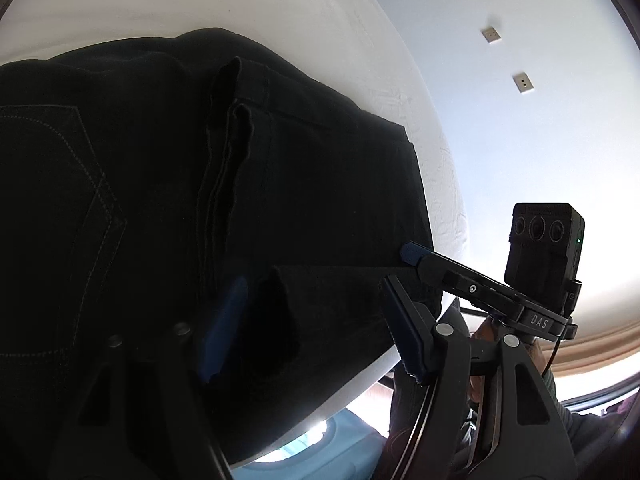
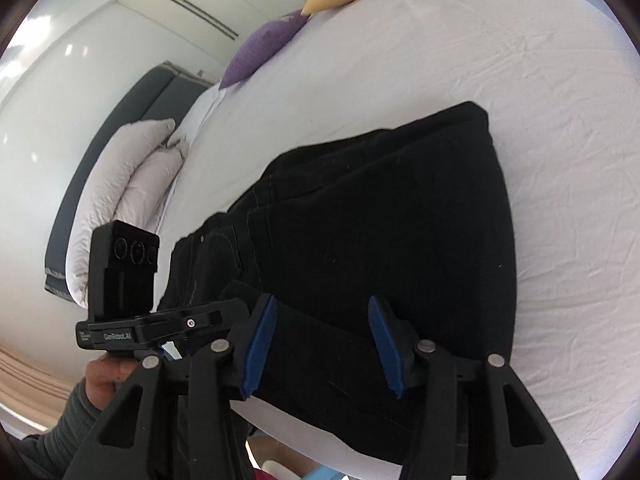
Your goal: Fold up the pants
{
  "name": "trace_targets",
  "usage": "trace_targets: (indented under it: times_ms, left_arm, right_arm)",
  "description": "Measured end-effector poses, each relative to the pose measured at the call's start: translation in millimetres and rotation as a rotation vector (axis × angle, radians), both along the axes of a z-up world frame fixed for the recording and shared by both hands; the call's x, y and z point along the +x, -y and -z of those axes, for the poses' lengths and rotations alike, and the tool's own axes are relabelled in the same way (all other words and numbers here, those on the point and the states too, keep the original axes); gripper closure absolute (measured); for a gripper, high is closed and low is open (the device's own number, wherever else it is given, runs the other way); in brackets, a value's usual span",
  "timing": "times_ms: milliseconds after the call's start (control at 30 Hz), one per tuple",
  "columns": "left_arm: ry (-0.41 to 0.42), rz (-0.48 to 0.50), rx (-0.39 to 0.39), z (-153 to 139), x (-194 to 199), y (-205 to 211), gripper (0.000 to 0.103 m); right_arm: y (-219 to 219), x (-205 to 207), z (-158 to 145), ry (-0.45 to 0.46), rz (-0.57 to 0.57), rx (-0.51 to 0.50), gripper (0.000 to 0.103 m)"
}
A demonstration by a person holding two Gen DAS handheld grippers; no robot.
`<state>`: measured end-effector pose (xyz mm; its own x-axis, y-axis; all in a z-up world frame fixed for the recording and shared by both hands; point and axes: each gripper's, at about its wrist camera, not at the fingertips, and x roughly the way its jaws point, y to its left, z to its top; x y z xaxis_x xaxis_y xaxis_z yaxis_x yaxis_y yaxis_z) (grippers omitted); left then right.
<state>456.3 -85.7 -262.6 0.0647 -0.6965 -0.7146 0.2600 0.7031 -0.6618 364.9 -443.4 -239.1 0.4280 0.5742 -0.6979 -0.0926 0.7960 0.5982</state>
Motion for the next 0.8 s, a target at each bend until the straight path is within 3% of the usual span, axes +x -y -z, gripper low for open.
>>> trace_targets:
  times_ms: [167,267,400,500,567,633,733,800]
  left_arm:
    - [-0.012,0.022,-0.002,12.1,-13.8,5.8,0.037]
    - [0.017,0.025,0.081,7.2,-26.9,0.5,0.037]
    - [0.089,-0.048,-0.024,-24.0,-34.4,-4.7,0.037]
    - [0.122,-0.001,-0.093,-39.2,-32.7,28.1,0.037]
    - [0.083,0.077,-0.119,-28.7,-35.7,55.9,0.037]
    - [0.032,0.109,-0.083,-4.3,-41.3,69.6,0.037]
    - [-0.055,0.08,-0.064,31.1,-47.4,68.1,0.037]
    - [-0.059,0.07,-0.095,38.1,-55.6,59.5,0.037]
  right_arm:
    - [-22.6,-20.6,5.9,-0.002,-0.106,-0.071,0.052]
    - [-27.7,-40.7,18.1,0.003,-0.162,-0.151,0.052]
    - [-23.2,-53.1,25.3,0.031,-0.155,-0.181,0.056]
    - [-37.7,-50.3,15.3,0.069,-0.16,-0.194,0.055]
    - [-38.9,-54.1,7.1,0.11,-0.162,-0.153,0.055]
    - [-39.6,-56.3,2.5,0.121,-0.181,-0.133,0.054]
    - [-33.2,-57.2,2.7,0.101,-0.22,-0.127,0.054]
    - [-22.7,-60.9,-1.3,0.101,-0.231,-0.134,0.054]
